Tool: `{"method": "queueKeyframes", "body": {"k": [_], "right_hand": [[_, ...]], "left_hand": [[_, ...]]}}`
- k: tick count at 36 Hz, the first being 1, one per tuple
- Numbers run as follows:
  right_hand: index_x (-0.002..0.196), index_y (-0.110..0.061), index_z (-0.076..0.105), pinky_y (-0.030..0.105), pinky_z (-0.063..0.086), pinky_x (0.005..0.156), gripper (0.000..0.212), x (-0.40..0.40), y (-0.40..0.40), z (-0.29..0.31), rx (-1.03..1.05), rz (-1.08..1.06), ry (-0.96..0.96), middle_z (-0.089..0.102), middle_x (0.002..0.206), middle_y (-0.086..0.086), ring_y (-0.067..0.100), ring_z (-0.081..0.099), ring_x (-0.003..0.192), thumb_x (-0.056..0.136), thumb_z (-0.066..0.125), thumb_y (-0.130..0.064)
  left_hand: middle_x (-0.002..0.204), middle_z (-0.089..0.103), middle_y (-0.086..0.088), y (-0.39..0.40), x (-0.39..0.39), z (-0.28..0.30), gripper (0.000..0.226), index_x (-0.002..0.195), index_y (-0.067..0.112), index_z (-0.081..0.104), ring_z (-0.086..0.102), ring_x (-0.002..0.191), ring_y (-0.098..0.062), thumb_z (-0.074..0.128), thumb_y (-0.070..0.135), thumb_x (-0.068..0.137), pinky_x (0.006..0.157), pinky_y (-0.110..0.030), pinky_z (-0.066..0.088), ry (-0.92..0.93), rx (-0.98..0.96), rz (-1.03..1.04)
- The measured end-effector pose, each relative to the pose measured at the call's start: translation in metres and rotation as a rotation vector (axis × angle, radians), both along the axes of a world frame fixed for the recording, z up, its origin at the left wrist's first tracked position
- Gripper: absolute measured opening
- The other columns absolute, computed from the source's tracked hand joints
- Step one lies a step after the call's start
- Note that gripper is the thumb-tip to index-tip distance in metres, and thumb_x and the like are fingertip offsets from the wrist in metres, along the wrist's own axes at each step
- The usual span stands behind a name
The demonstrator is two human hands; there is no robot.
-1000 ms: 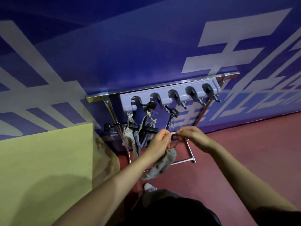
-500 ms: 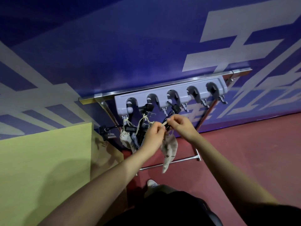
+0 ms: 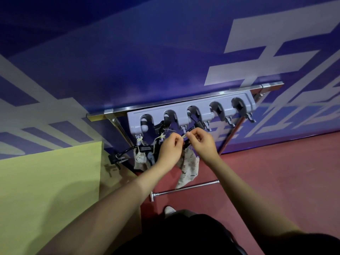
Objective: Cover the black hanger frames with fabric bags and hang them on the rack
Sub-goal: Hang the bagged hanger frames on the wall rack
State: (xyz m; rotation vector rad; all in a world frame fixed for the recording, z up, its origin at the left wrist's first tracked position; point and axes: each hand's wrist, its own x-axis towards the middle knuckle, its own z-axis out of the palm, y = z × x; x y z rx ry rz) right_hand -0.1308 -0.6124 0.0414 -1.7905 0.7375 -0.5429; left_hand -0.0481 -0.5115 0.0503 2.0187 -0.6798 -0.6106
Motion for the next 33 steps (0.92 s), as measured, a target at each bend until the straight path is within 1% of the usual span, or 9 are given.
{"method": "queueKeyframes", "body": {"k": [6, 10, 12, 15, 19, 23, 26, 30, 33], "right_hand": [[0.066, -0.029, 0.051, 0.028, 0.039, 0.059, 0.031, 0.006, -0.007, -0.002, -0.064, 0.033, 0.047, 0.048, 0.057, -0.008, 0.005, 0.044, 0.056, 0.095, 0.058, -0.022], [0.067, -0.029, 0.05, 0.03, 0.042, 0.069, 0.03, 0.003, -0.005, -0.006, -0.165, 0.09, 0.028, 0.053, 0.07, -0.007, 0.008, 0.05, 0.069, 0.093, 0.057, -0.016], [0.071, -0.02, 0.054, 0.025, 0.041, 0.073, 0.02, -0.003, -0.004, -0.013, -0.199, 0.079, -0.013, 0.053, 0.079, 0.001, 0.011, 0.051, 0.077, 0.091, 0.055, -0.02], [0.071, -0.017, 0.055, 0.018, 0.039, 0.086, 0.022, -0.013, -0.001, -0.025, -0.19, 0.025, -0.034, 0.052, 0.092, 0.001, 0.013, 0.051, 0.094, 0.088, 0.052, -0.031], [0.072, -0.017, 0.054, 0.013, 0.036, 0.087, 0.023, -0.025, 0.007, -0.035, -0.128, -0.001, -0.009, 0.051, 0.096, 0.003, 0.006, 0.051, 0.099, 0.088, 0.053, -0.035], [0.072, -0.006, 0.055, 0.01, 0.035, 0.092, 0.036, -0.034, 0.014, -0.033, -0.133, -0.003, -0.073, 0.054, 0.104, 0.004, -0.004, 0.049, 0.112, 0.09, 0.049, -0.035], [0.073, -0.003, 0.057, 0.012, 0.037, 0.092, 0.035, -0.031, 0.016, -0.019, -0.154, 0.02, -0.132, 0.06, 0.11, 0.006, 0.0, 0.051, 0.119, 0.093, 0.049, -0.03], [0.075, -0.002, 0.055, 0.017, 0.041, 0.09, 0.026, -0.019, 0.014, 0.005, -0.2, 0.059, -0.239, 0.065, 0.113, 0.009, 0.009, 0.056, 0.119, 0.094, 0.051, -0.019], [0.077, -0.002, 0.056, 0.02, 0.043, 0.091, 0.023, -0.007, 0.01, 0.015, -0.251, 0.071, -0.268, 0.066, 0.114, 0.01, 0.011, 0.058, 0.116, 0.095, 0.05, -0.015]], "left_hand": [[0.068, 0.048, -0.001, -0.01, 0.003, 0.001, 0.023, 0.08, 0.009, 0.051, 0.046, 0.065, -0.021, 0.045, 0.02, 0.1, 0.06, -0.034, 0.031, -0.005, 0.108, -0.059], [0.104, 0.045, 0.0, 0.001, -0.008, -0.016, 0.017, 0.085, 0.006, 0.058, 0.04, 0.101, -0.014, 0.052, 0.017, 0.096, 0.09, -0.029, 0.034, -0.144, 0.095, -0.065], [0.114, 0.043, 0.001, 0.003, -0.01, -0.021, 0.017, 0.082, 0.009, 0.06, 0.036, 0.108, -0.011, 0.055, 0.019, 0.094, 0.097, -0.028, 0.031, -0.022, 0.03, -0.029], [0.082, 0.049, 0.006, 0.002, -0.01, -0.023, 0.028, 0.066, 0.024, 0.049, 0.047, 0.082, -0.009, 0.056, 0.016, 0.092, 0.078, -0.031, 0.035, 0.064, -0.03, -0.122], [0.07, 0.046, 0.003, 0.009, -0.016, -0.023, 0.028, 0.065, 0.025, 0.043, 0.045, 0.069, -0.015, 0.052, 0.024, 0.092, 0.07, -0.041, 0.039, 0.091, 0.025, -0.25], [0.074, 0.046, 0.006, 0.021, -0.024, -0.021, 0.023, 0.073, 0.025, 0.047, 0.046, 0.07, -0.009, 0.049, 0.024, 0.095, 0.069, -0.038, 0.039, 0.035, -0.071, -0.254], [0.077, 0.048, 0.006, 0.026, -0.025, -0.01, 0.017, 0.082, 0.014, 0.054, 0.046, 0.073, -0.004, 0.048, 0.022, 0.095, 0.07, -0.025, 0.038, 0.003, -0.215, -0.171], [0.083, 0.054, 0.001, 0.023, -0.017, 0.002, 0.017, 0.088, 0.007, 0.057, 0.053, 0.079, -0.014, 0.048, 0.019, 0.097, 0.073, -0.027, 0.042, -0.161, -0.314, -0.115], [0.083, 0.054, 0.001, 0.019, -0.011, 0.01, 0.017, 0.089, 0.004, 0.057, 0.05, 0.077, -0.011, 0.048, 0.016, 0.097, 0.071, -0.017, 0.039, -0.239, -0.345, -0.065]]}}
